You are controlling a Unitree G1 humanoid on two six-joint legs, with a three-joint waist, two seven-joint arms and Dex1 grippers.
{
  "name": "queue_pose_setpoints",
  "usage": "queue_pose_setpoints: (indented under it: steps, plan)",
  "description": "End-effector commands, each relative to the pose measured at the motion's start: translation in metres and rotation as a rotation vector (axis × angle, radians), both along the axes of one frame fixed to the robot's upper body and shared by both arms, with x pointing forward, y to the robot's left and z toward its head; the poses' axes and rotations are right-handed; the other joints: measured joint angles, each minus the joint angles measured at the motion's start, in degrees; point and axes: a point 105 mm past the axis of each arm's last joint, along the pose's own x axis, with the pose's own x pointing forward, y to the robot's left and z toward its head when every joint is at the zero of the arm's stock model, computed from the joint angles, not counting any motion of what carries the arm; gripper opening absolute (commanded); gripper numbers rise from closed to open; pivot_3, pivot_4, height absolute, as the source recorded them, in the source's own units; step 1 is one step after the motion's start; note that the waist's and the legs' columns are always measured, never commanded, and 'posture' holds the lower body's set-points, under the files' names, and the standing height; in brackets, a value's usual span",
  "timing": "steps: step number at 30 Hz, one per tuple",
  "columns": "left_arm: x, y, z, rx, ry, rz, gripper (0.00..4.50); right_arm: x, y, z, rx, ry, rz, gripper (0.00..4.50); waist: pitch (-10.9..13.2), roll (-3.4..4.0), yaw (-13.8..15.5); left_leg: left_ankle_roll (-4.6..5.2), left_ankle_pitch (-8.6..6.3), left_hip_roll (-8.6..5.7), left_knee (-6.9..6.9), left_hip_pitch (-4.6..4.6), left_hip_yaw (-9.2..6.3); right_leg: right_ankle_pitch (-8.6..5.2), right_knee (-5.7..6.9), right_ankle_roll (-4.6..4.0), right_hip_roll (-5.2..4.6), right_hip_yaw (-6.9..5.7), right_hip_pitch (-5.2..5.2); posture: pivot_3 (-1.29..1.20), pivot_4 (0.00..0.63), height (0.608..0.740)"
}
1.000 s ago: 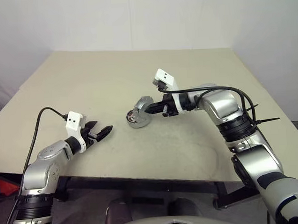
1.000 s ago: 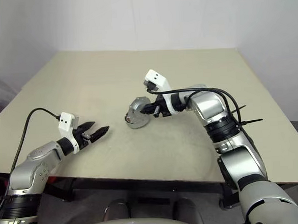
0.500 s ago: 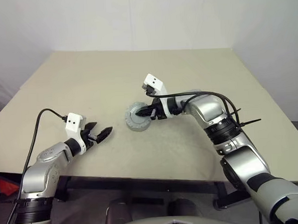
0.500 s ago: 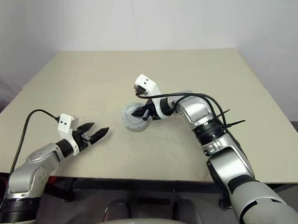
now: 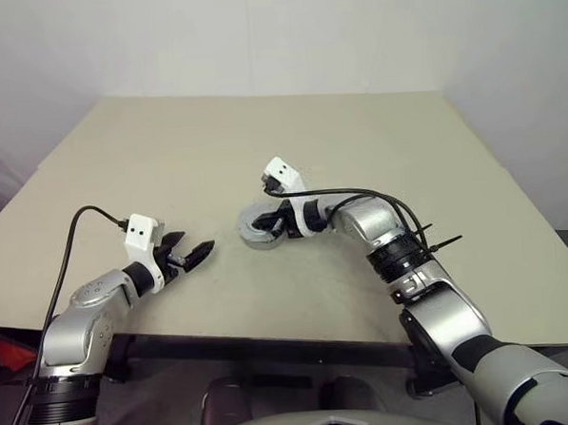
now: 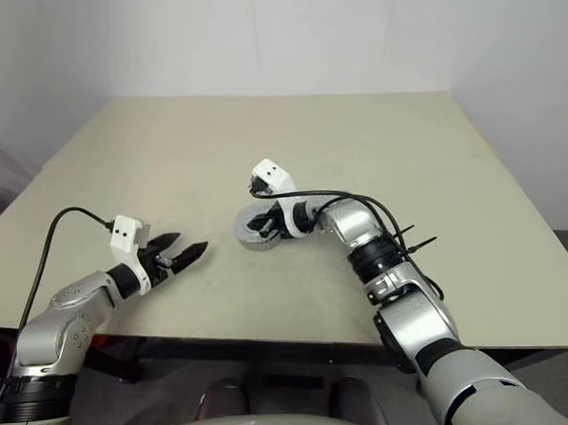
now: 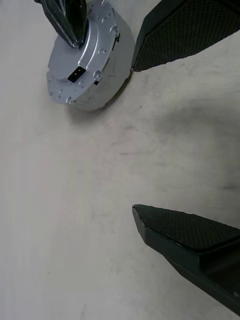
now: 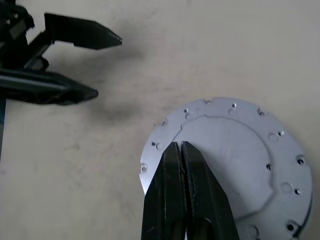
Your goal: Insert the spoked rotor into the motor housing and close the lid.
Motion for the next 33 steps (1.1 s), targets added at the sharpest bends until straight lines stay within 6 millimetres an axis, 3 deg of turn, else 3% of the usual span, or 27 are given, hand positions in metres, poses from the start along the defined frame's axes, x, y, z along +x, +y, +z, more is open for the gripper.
queue_pose_setpoints:
  steps: [1, 12, 16, 21, 25, 33]
  plan:
    - [0.004, 0.001, 0.018, 0.018, -0.066, -0.007, 4.5, 0.004, -0.001, -0.015, -0.01, 0.032, -0.06, 0.03, 0.0, 0.0, 0.0, 0.0, 0.0, 0.0, -0.01, 0.02, 0.0, 0.0, 0.0, 0.0, 0.0, 0.0, 0.01, 0.0, 0.0, 0.74]
    - [0.004, 0.002, 0.019, 0.027, -0.064, -0.008, 4.5, 0.005, -0.011, -0.039, -0.038, 0.041, -0.124, 0.03, 0.0, -0.02, 0.0, 0.19, -0.12, -0.04, -0.04, 0.81, 0.0, -0.26, -0.03, 0.44, -0.03, 0.02, 0.8, 0.0, 0.0, 0.74]
    - [0.005, 0.001, 0.019, 0.026, -0.064, -0.008, 4.5, 0.006, -0.01, -0.026, 0.049, 0.025, -0.158, 0.03, -0.1, -0.06, 0.0, 0.2, -0.13, -0.06, -0.05, 0.86, -0.01, -0.27, -0.04, 0.46, -0.04, 0.03, 0.85, 0.0, 0.0, 0.74]
    - [0.005, 0.0, 0.019, 0.025, -0.065, -0.011, 4.5, 0.006, -0.009, 0.006, 0.17, -0.132, -0.074, 0.03, 0.0, -0.06, 0.0, 0.2, -0.13, -0.05, -0.06, 0.8, -0.01, -0.27, -0.06, 0.45, -0.03, 0.02, 0.81, 0.0, 0.0, 0.74]
    - [0.007, 0.0, 0.02, 0.027, -0.066, -0.016, 4.5, 0.001, -0.009, 0.016, 0.178, -0.239, 0.015, 0.94, 0.0, -0.07, 0.0, 0.2, -0.13, -0.05, -0.18, 0.6, 0.0, -0.26, -0.12, 0.43, -0.02, 0.01, 0.6, 0.0, 0.0, 0.74]
    - [0.008, 0.002, 0.022, 0.033, -0.068, -0.017, 4.5, -0.005, 0.0, 0.029, 0.243, -0.314, 0.088, 3.71, 0.0, -0.07, -0.3, 0.14, -0.08, -0.06, -0.75, 0.54, 0.02, -0.09, -0.44, 0.08, 0.01, -0.05, 0.48, 0.0, 0.0, 0.74]
